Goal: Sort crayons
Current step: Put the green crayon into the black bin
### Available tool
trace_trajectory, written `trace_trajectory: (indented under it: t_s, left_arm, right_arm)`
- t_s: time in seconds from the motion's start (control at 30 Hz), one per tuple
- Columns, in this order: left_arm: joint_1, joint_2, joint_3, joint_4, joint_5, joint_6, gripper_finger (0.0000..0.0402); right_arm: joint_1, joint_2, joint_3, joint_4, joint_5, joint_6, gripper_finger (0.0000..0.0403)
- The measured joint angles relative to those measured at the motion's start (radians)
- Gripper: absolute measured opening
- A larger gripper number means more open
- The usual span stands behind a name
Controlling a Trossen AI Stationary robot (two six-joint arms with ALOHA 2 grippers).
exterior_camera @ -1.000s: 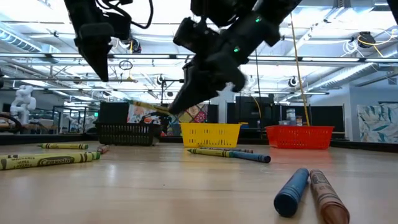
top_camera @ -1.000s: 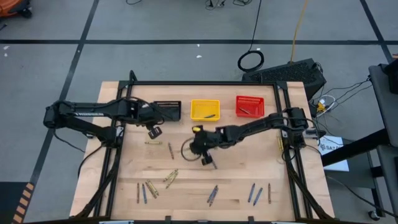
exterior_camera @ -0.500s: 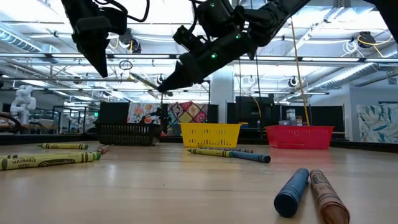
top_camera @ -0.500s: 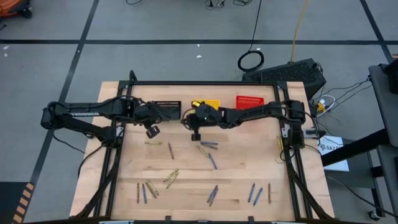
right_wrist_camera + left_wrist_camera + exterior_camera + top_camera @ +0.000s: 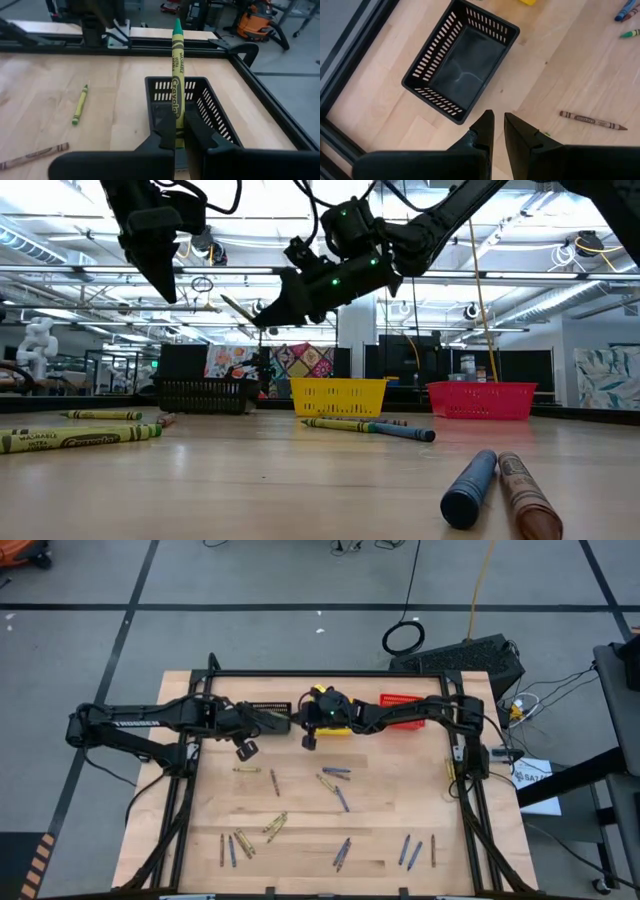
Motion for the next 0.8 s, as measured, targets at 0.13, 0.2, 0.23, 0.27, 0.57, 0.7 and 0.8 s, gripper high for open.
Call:
trace_trajectory:
  t_s: [0.13, 0.2, 0.23, 0.27, 0.57, 0.7, 0.8]
  left_arm:
    - [0.0, 0.0, 0.0, 0.007, 0.0, 0.0, 0.0044]
    - [0.0, 0.0, 0.0, 0.023, 0.0, 0.0, 0.0044]
    - [0.0, 0.0, 0.0, 0.027, 0.0, -0.001, 0.0044]
    - [0.0, 0.0, 0.0, 0.027, 0.0, -0.001, 0.0044]
    - [0.0, 0.0, 0.0, 0.05, 0.001, -0.03, 0.0044]
    - [-0.002, 0.0, 0.0, 0.044, 0.002, -0.031, 0.0044]
    - [-0.002, 0.0, 0.0, 0.039, 0.004, -0.03, 0.0044]
  right_arm:
    - [-0.004, 0.0, 0.0, 0.03, -0.003, 0.039, 0.0]
    - [-0.004, 0.0, 0.0, 0.046, -0.005, 0.053, 0.0]
    - [-0.004, 0.0, 0.0, 0.048, -0.015, 0.058, 0.0]
    - [-0.004, 0.0, 0.0, 0.048, -0.023, 0.065, 0.0]
    - [-0.006, 0.109, 0.042, 0.13, -0.026, 0.208, 0.0]
    - [-0.008, 0.196, 0.123, 0.126, -0.024, 0.211, 0.0]
    - [-0.009, 0.228, 0.181, 0.093, -0.024, 0.201, 0.0]
